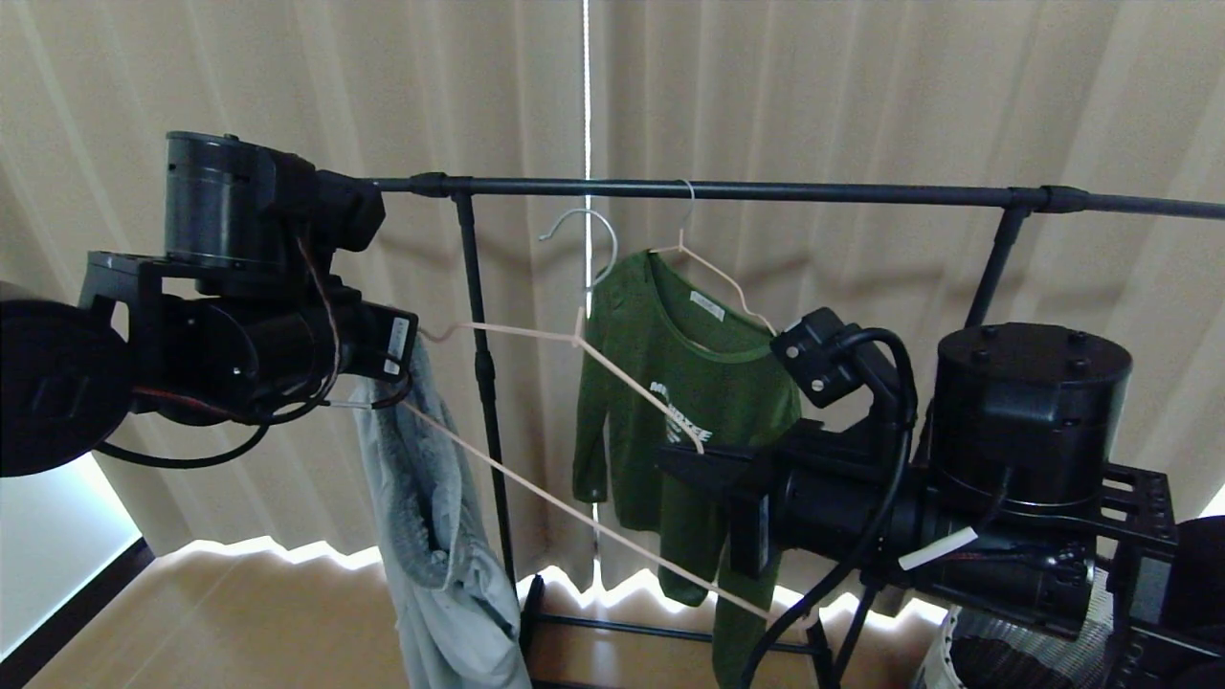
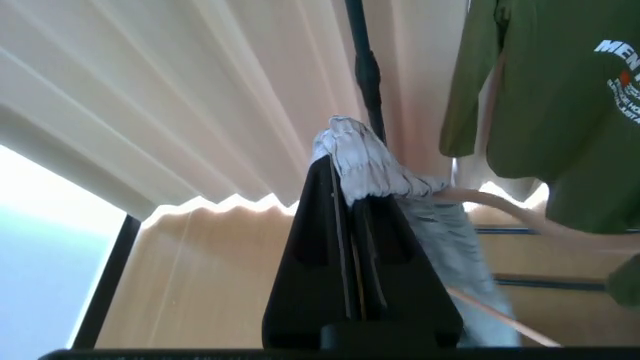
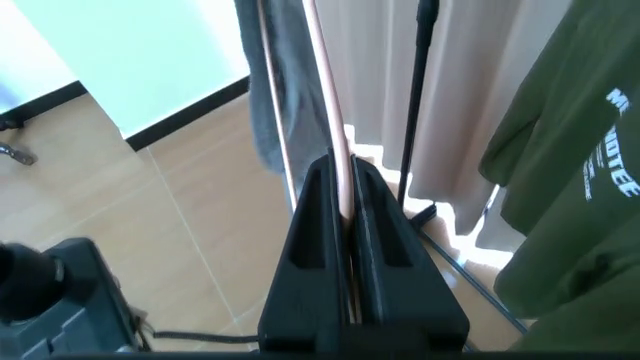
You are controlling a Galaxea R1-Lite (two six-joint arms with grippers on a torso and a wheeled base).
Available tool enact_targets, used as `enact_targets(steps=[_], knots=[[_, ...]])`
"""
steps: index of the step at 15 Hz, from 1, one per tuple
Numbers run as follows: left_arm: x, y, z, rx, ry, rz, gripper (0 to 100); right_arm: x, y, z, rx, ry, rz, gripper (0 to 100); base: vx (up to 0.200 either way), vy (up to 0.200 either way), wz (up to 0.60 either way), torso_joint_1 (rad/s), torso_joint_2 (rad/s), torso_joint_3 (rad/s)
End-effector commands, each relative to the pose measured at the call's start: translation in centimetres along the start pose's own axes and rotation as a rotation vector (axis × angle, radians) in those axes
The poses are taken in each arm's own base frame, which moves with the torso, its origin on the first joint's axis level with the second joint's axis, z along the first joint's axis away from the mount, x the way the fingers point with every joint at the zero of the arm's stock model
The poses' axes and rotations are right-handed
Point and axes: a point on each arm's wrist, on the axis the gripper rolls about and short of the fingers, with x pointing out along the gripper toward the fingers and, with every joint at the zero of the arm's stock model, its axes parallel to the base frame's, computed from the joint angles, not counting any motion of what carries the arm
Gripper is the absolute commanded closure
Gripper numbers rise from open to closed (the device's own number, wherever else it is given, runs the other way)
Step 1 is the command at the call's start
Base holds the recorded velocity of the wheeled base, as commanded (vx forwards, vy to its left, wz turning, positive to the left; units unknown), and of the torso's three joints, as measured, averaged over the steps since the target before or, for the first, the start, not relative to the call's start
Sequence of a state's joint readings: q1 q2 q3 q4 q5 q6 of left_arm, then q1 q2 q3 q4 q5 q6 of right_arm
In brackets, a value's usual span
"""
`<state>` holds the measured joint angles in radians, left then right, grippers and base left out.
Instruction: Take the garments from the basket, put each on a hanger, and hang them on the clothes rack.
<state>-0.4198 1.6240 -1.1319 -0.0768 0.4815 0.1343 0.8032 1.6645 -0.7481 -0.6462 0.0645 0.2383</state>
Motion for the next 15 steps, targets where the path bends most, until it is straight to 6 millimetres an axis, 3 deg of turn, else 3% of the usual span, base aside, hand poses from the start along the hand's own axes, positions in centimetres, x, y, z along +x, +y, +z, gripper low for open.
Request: enact_targets(steps=[1, 7, 15], knots=[[-0.7, -0.1, 0.3, -0.001, -0.015, -0.012, 100, 1.1, -0.2, -0.5, 0.002, 0.023, -0.007, 100, 0.0, 0.0, 0.0, 0.0, 0.0, 0.0], [-4.6, -0.7, 1.1, 0.027, -0.045, -0.095, 100, 2.7, -0.4, -1.0, 0.009, 0.048, -0.016, 100, 0.0, 0.0, 0.0, 0.0, 0.0, 0.0], [-10.2, -6.1, 1.2, 0.067, -0.122, -0.359, 100, 3.3, -0.3, -0.5, 0.007, 0.031, -0.013, 100, 0.0, 0.0, 0.0, 0.0, 0.0, 0.0]])
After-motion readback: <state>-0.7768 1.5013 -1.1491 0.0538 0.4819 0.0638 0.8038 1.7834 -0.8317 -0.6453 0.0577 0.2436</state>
